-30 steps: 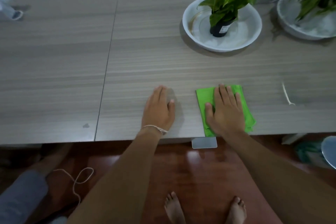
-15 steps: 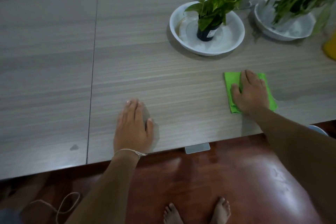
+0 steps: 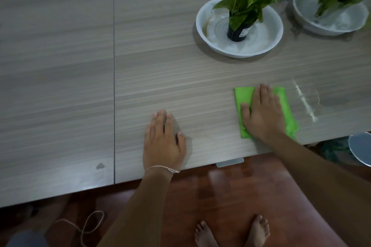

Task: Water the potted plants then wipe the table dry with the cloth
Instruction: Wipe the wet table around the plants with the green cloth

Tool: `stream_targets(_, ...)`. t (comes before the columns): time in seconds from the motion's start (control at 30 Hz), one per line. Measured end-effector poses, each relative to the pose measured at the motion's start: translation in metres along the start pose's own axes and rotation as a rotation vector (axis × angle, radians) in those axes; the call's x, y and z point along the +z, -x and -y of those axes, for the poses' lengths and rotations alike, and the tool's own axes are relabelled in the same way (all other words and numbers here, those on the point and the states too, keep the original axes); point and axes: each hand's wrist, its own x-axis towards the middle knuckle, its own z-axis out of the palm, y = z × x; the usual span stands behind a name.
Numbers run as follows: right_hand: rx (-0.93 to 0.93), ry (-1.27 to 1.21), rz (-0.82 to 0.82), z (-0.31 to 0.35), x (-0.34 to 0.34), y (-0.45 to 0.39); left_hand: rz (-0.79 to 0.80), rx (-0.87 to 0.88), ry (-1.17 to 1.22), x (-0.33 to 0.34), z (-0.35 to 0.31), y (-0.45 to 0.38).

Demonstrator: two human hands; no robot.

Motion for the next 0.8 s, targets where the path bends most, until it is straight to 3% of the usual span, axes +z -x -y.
stream_targets(0.27,-0.216,0.014,-0.021,0.097,0.013,0.051,-0.066,-0.097,0.023,0.001,-0.003,0.001)
stream_targets(0.8,-0.285,-0.002,0.054,0.196,0.017,-0.123,-0.01,-0.089,0.001,-0.001,-0.005,-0.002)
